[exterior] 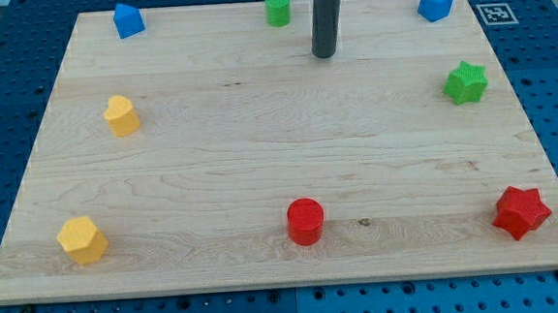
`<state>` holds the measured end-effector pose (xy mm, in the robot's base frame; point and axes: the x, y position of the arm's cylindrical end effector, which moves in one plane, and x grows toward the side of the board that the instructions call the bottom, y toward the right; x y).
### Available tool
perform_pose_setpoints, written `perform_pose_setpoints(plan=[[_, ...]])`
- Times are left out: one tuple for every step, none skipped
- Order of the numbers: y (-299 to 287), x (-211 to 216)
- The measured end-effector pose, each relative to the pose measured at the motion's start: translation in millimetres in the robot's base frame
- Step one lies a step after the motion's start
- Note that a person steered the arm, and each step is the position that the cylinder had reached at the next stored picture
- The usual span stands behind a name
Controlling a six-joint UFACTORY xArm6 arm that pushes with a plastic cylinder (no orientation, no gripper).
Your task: Push the yellow heart into yellow hexagon
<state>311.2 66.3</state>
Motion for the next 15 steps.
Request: perform_pose_setpoints(plan=[[0,0],[-19,7],[-86,31],[-175,54],[-230,62],[-241,62],[-258,62],[-258,65],[-258,77],[-258,86],[-259,99],[-269,97],[-272,112],[-272,142],[-270,160]])
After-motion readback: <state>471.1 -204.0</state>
